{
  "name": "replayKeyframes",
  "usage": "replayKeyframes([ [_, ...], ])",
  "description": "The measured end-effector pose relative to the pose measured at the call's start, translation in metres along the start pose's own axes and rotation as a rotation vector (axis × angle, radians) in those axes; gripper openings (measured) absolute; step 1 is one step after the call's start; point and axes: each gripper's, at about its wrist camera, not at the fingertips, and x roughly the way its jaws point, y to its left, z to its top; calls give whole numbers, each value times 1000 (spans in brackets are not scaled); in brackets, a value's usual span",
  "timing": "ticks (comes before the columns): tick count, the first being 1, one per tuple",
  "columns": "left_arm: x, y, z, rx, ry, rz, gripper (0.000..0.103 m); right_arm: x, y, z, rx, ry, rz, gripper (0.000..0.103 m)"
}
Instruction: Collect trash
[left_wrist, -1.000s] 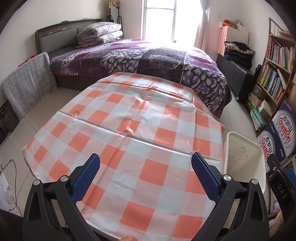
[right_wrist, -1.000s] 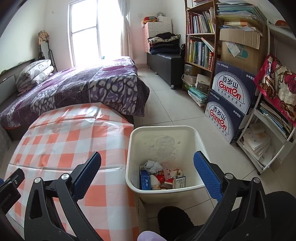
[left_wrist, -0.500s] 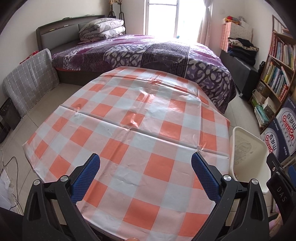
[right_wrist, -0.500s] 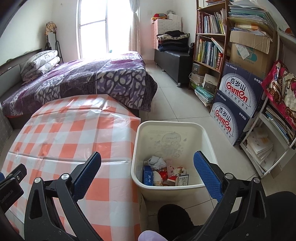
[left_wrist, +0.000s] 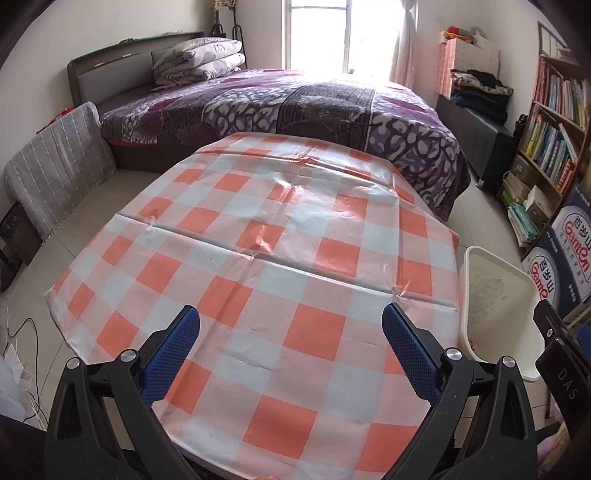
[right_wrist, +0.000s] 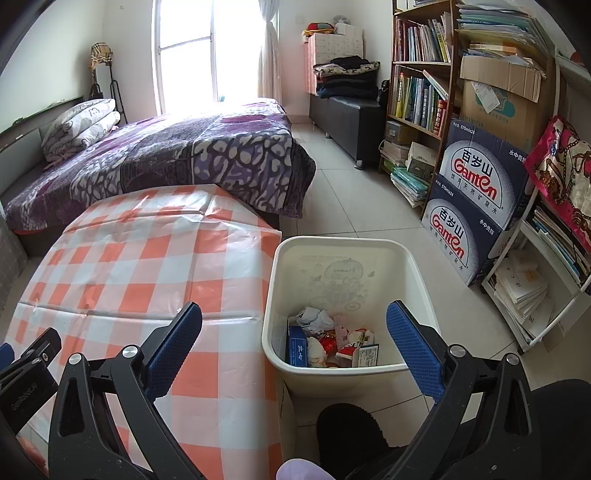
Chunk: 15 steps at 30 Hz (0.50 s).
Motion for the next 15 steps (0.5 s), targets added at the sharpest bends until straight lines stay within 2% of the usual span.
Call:
replayKeyframes([
  [15, 1, -3, 0, 5, -1, 1, 96, 2, 1, -1, -1, 10, 3, 96],
])
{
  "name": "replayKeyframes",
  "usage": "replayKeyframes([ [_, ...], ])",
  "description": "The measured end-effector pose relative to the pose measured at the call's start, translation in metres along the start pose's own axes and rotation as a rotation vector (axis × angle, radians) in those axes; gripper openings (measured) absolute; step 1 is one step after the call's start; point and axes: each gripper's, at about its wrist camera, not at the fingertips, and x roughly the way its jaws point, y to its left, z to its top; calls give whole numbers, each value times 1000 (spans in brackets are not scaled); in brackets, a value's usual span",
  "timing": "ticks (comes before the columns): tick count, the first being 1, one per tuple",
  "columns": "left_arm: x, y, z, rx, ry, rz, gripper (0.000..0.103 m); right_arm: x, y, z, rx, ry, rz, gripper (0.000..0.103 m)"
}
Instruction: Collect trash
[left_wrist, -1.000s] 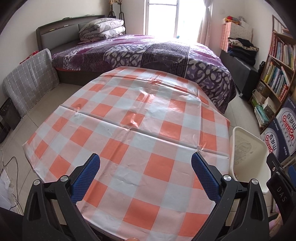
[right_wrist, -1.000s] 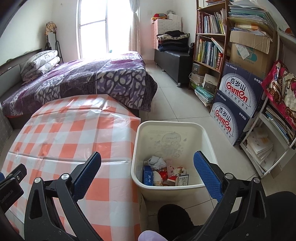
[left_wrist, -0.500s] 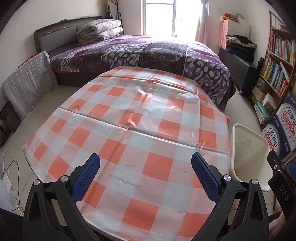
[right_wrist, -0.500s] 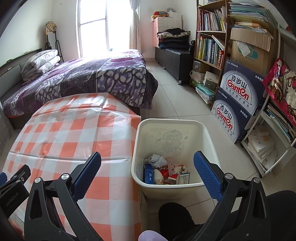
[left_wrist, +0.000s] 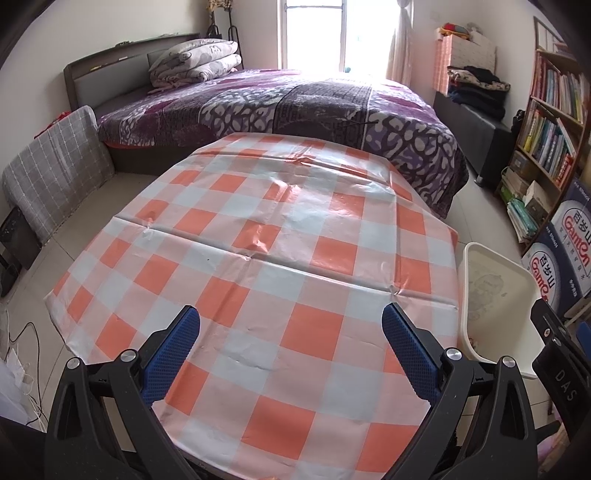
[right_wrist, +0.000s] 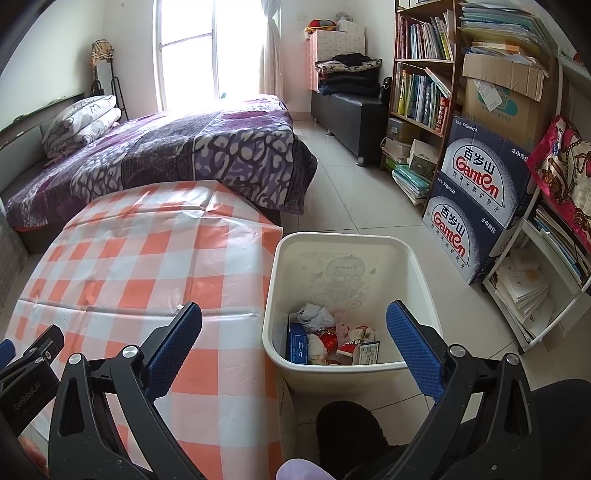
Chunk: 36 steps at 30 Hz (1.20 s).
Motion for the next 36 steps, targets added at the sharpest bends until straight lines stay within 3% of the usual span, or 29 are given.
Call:
replayKeyframes([
  [36, 2, -30, -1, 76, -31, -61, 94, 9, -27, 2, 33, 48, 11, 96],
])
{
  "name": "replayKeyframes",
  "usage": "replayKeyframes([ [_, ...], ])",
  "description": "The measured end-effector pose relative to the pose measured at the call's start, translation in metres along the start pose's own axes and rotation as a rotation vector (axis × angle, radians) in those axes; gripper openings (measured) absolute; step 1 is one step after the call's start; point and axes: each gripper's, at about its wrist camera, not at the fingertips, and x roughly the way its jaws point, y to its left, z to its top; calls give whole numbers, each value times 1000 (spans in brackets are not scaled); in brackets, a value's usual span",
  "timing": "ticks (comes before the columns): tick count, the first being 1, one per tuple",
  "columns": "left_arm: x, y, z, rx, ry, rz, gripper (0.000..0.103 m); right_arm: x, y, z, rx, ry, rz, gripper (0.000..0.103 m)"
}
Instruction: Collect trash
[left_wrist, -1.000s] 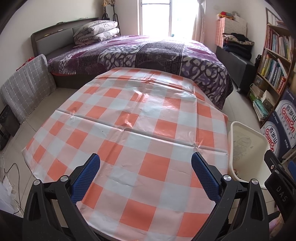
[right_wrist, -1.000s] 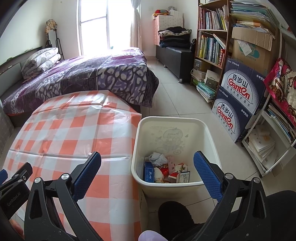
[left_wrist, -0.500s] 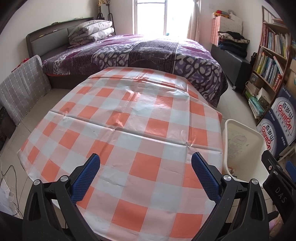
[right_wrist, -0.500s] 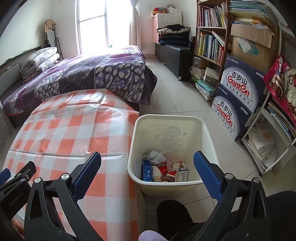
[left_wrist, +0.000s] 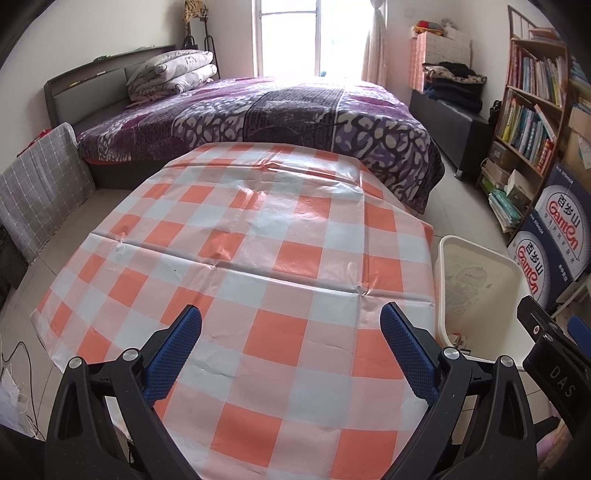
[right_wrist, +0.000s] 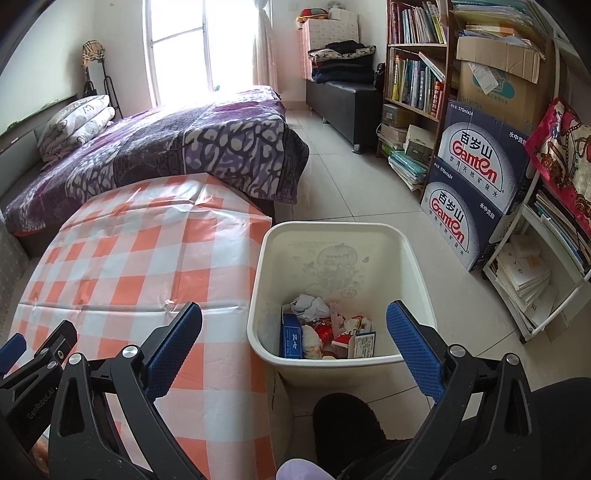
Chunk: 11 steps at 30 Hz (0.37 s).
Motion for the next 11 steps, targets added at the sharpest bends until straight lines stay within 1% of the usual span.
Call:
replayKeyframes([
  [11, 2, -3, 1, -6, 13, -17, 95, 0, -2, 1, 0, 1, 1, 96],
])
